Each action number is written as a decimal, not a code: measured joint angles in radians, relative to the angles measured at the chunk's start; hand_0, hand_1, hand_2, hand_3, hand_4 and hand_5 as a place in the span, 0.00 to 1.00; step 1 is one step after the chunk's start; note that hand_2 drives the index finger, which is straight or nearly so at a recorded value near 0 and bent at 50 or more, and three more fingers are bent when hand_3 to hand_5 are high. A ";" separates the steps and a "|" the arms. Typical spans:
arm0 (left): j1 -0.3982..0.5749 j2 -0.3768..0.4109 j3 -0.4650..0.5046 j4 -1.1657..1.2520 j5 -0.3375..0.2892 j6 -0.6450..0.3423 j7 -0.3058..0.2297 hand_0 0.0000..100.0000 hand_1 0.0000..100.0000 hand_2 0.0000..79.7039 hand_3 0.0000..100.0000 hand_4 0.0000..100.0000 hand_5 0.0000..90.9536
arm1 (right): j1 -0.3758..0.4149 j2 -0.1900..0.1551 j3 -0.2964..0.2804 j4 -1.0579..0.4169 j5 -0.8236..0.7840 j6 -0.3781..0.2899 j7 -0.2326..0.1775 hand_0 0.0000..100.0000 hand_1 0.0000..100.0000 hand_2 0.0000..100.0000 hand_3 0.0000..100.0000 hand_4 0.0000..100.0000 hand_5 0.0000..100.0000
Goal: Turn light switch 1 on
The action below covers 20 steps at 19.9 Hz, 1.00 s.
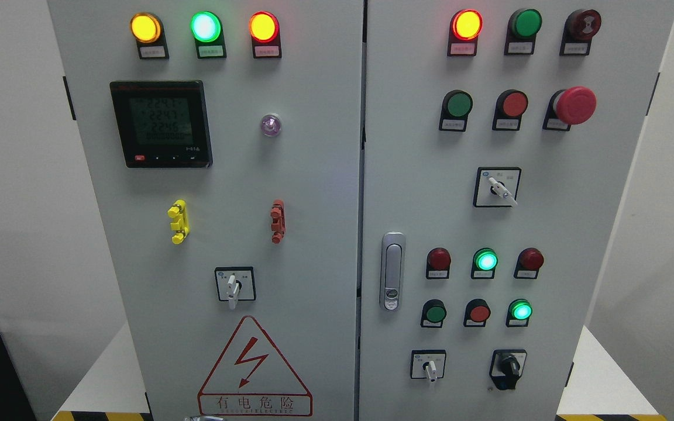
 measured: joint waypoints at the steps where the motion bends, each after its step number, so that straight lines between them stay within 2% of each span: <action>1: -0.009 -0.002 0.000 -0.001 0.000 0.012 0.006 0.07 0.64 0.66 1.00 1.00 0.96 | 0.000 0.000 0.000 0.000 0.000 0.000 0.000 0.00 0.00 0.00 0.00 0.00 0.00; 9: -0.066 -0.011 0.002 -0.011 0.002 0.060 0.064 0.08 0.67 0.69 1.00 1.00 0.96 | 0.000 0.000 0.000 0.000 0.000 0.000 0.000 0.00 0.00 0.00 0.00 0.00 0.00; 20: -0.134 -0.021 0.004 -0.013 0.006 0.113 0.073 0.08 0.69 0.72 1.00 1.00 0.96 | 0.000 0.000 0.000 0.000 0.000 0.000 0.000 0.00 0.00 0.00 0.00 0.00 0.00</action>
